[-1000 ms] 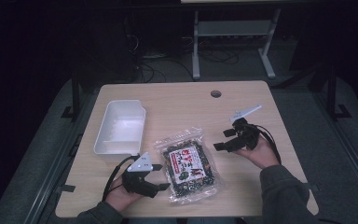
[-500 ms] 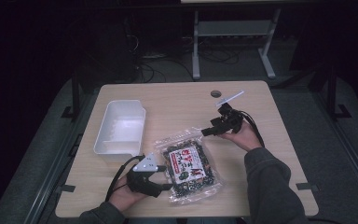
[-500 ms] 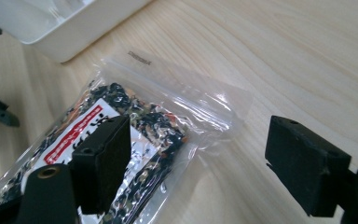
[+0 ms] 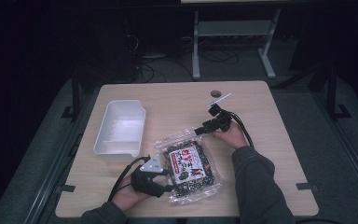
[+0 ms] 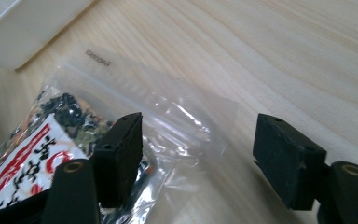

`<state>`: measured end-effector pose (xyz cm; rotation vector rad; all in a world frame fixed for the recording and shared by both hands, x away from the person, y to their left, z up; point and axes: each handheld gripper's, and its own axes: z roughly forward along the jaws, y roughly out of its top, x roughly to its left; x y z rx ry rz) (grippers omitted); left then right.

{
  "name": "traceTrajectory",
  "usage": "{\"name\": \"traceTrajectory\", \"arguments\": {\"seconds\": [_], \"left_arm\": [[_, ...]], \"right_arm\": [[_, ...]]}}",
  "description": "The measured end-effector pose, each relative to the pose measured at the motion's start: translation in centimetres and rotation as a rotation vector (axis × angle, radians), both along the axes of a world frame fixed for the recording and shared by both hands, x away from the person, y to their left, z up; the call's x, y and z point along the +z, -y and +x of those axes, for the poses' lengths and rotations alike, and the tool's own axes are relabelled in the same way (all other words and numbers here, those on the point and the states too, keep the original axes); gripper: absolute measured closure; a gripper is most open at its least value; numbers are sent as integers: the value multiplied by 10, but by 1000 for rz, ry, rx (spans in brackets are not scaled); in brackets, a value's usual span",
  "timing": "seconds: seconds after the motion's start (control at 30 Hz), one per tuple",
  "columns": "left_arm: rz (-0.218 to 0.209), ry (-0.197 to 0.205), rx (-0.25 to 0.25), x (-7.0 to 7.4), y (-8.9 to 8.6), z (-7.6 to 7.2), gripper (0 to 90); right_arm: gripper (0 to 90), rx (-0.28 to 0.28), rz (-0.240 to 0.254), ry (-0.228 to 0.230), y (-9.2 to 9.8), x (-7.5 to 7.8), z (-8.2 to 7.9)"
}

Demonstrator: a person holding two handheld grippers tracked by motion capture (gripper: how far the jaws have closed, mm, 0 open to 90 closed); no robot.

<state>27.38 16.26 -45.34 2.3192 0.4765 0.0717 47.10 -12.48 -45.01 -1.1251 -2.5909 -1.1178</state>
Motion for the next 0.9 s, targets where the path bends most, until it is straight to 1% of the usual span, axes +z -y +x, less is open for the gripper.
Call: {"name": "traceTrajectory", "arguments": {"seconds": [0.1, 0.2, 0.3, 0.37, 0.4, 0.43, 0.47, 0.53, 0.67, 0.77, 0.83, 0.9], "left_arm": [[-3, -2, 3, 0, 0, 1, 409], [-1, 0, 3, 0, 0, 1, 412], [0, 1, 3, 0, 0, 2, 412], [1, 2, 2, -1, 0, 2, 412], [1, 2, 3, -1, 0, 2, 412], [1, 2, 3, -1, 0, 2, 412], [1, 2, 3, -1, 0, 2, 411], [1, 2, 4, -1, 0, 2, 411], [3, 8, 9, -1, -1, 2, 406], [5, 7, 16, -1, -2, 3, 400], [5, 7, 28, -1, -3, 3, 392], [-5, 16, 38, 1, -4, 3, 373]], "right_arm": [[384, -5, 36, -13, 1, -5, 3], [405, -6, 41, -19, 0, -7, 5], [468, -2, 52, -46, -2, -14, 7], [505, 5, 57, -51, -3, -16, 8], [540, 10, 62, -57, -4, -16, 8], [540, 10, 62, -57, -4, -16, 8], [605, 13, 59, -59, -6, -17, 8], [667, 11, 61, -57, -6, -17, 9], [841, 8, 98, -53, 0, -15, 9], [886, 21, 115, -55, 2, -12, 9], [896, 29, 131, -49, 5, -10, 7], [898, 32, 145, -46, 8, -4, 5]]}}
